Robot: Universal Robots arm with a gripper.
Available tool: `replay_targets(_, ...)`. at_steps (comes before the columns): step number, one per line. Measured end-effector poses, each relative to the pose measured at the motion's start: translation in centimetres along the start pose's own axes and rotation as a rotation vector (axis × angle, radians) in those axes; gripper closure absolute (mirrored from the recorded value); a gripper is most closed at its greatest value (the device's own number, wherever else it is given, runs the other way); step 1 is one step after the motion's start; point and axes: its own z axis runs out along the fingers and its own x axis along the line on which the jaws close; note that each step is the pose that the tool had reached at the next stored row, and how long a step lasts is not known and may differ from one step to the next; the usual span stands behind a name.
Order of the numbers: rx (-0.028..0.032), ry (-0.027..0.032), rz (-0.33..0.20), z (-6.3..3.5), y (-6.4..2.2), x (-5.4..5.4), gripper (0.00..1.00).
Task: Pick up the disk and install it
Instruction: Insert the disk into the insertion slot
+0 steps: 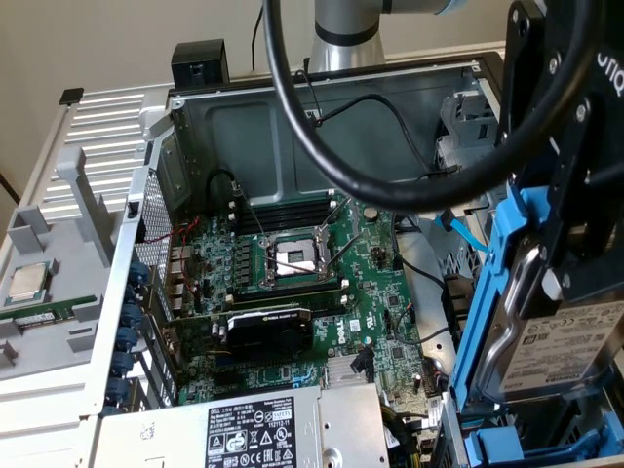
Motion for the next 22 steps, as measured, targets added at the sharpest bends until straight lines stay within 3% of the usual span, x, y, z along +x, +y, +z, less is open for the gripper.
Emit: replay_targets(22,0.0,0.0,0.0,0.61,-0.08,0.03,0.63)
